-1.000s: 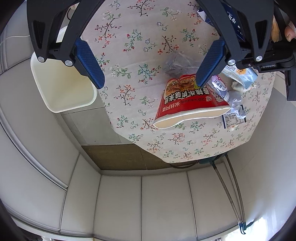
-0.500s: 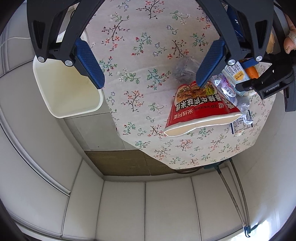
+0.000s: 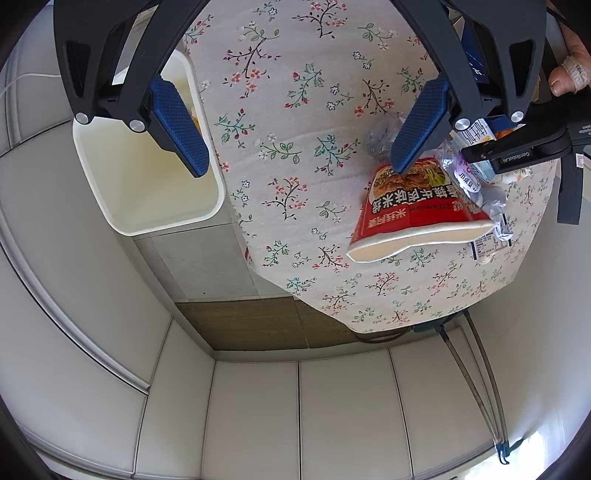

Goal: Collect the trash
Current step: 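Move the left gripper back to the table and close it on the blue-white milk carton, then lift the milk carton off the table with the left gripper, then close the right gripper on the orange peel while the left gripper holds the milk carton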

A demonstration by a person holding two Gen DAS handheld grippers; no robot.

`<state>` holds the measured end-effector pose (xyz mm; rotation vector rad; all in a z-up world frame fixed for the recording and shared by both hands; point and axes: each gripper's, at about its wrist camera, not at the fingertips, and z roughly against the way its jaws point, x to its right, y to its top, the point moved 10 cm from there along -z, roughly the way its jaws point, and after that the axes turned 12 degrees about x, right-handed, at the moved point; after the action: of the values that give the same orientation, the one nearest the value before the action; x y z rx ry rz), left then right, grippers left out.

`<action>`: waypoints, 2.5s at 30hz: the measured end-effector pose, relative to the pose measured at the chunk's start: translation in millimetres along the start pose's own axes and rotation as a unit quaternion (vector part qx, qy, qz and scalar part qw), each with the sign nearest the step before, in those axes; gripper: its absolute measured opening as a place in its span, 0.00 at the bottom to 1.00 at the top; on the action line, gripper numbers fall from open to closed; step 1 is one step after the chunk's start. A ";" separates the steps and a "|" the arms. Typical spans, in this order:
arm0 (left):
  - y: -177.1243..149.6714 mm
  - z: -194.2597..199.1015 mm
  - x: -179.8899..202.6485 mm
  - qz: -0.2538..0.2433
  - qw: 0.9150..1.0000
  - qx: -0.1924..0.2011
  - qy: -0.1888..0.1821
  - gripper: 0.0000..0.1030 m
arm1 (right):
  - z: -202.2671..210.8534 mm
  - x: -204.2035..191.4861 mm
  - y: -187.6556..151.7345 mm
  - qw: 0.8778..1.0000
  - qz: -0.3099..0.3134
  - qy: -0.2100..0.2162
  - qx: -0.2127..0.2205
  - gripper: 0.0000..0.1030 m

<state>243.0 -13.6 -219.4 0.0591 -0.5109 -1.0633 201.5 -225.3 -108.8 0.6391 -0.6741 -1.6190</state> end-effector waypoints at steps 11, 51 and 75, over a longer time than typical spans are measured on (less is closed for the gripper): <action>-5.3 0.2 5.7 -0.022 0.999 0.000 -0.044 0.31 | -4.2 -5.6 -3.7 1.000 -0.006 0.010 -0.013 0.93; 57.0 140.6 -28.5 -0.001 0.980 0.135 -0.145 0.48 | -16.2 -42.3 -18.4 0.986 -0.077 0.119 -0.090 0.93; 89.5 200.4 -112.4 -0.007 0.975 0.203 -0.087 0.49 | -59.1 -283.8 -118.2 0.941 0.112 0.230 -0.222 0.66</action>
<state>187.6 165.0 -58.7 0.3321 -0.8834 -0.9690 205.1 65.4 -224.8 0.5542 -0.0261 -1.2823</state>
